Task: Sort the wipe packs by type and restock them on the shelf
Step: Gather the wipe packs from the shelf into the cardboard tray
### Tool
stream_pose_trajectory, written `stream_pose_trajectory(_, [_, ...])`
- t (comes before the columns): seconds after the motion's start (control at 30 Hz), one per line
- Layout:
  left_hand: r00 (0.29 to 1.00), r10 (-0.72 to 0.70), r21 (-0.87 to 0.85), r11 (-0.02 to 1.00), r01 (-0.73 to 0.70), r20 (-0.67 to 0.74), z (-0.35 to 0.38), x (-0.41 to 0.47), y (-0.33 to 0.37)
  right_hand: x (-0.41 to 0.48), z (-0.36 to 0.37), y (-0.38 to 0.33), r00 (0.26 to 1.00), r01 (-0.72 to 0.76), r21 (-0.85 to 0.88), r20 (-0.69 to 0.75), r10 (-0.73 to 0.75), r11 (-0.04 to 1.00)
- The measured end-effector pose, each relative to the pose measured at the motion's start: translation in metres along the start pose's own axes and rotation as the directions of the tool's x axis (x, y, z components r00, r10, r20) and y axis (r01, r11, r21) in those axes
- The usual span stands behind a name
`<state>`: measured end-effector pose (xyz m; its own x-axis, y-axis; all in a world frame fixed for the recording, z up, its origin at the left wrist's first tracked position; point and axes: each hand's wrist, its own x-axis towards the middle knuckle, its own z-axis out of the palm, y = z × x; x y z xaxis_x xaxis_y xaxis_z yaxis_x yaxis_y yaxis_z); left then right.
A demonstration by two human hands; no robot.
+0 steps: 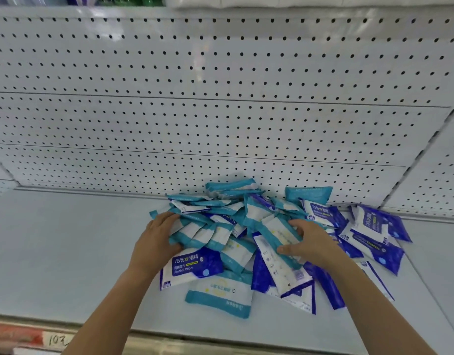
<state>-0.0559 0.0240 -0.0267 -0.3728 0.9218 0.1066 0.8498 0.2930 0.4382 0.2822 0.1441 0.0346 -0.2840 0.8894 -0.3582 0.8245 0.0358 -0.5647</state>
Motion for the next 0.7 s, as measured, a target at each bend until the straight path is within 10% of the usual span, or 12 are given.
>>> stream_pose_trajectory(0.3, [0.947, 0.304, 0.034, 0.953, -0.302, -0.102, 0.014, -0.012, 0.002, -0.011, -0.001, -0.008, 0.983, 0.162, 0.016, 0.088, -0.162, 0.987])
stream_pose_trajectory(0.7, [0.96, 0.276, 0.141, 0.953, -0.268, -0.041, 0.008, 0.006, -0.005, -0.022, -0.001, -0.003, 0.981, 0.094, -0.19, 0.184, -0.058, 0.977])
